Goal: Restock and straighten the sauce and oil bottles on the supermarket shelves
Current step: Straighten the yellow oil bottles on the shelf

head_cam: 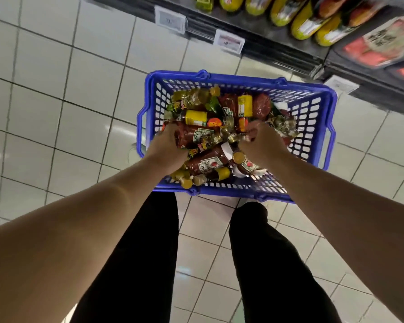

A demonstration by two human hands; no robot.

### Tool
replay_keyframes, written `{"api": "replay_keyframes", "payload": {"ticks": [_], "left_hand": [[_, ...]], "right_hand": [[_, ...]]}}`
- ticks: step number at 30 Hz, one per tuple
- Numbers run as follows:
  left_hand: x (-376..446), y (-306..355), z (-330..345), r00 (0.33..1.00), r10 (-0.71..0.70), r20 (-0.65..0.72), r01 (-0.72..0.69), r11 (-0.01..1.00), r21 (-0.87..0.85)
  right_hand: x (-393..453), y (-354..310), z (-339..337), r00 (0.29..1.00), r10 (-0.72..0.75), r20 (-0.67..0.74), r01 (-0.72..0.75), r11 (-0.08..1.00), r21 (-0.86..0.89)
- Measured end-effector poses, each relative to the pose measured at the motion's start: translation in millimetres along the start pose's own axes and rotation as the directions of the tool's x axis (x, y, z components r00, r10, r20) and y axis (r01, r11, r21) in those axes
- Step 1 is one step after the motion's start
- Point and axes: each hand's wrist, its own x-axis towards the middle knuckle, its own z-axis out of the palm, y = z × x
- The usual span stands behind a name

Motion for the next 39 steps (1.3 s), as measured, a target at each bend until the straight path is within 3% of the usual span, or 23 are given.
{"api": "replay_keyframes", "payload": {"ticks": [3, 6, 9, 12, 18, 25, 30, 39], "left_hand": [[27, 8, -1, 0.976, 0.171, -0.137, -0.176, 0.984, -0.023], [59, 19, -6, 0.948, 0.234, -0.216, -0.231, 0.972, 0.04], [87, 23, -4, 0.973, 0.214, -0.084, -0.206, 0.974, 0.096], [102, 21, 1, 0.971, 0.23, 0.069, -0.239, 0.955, 0.175], [112, 11, 0, 0.961, 0.268, 0.063, -0.271, 0.962, 0.047], [110, 4, 0, 0.965, 0.256, 0.06, -0.262, 0.956, 0.13], [100, 5, 13, 0.936, 0.344, 0.08, -0.351, 0.93, 0.109], [89, -19, 39, 0.914, 0.403, 0.043, -0.405, 0.898, 0.171]], "right_hand": [[26, -1, 10, 0.999, 0.017, -0.031, -0.015, 0.999, 0.039], [47, -10, 25, 0.986, -0.14, -0.09, 0.132, 0.987, -0.094], [68, -26, 38, 0.966, -0.258, 0.01, 0.255, 0.944, -0.208], [82, -35, 50, 0.978, -0.189, 0.089, 0.205, 0.949, -0.238], [74, -22, 63, 0.969, -0.239, 0.062, 0.245, 0.902, -0.354], [77, -29, 52, 0.965, -0.191, 0.178, 0.221, 0.96, -0.17], [103, -46, 44, 0.993, -0.104, -0.051, 0.108, 0.992, 0.071], [146, -78, 68, 0.956, 0.126, -0.265, -0.083, 0.982, 0.168]]}}
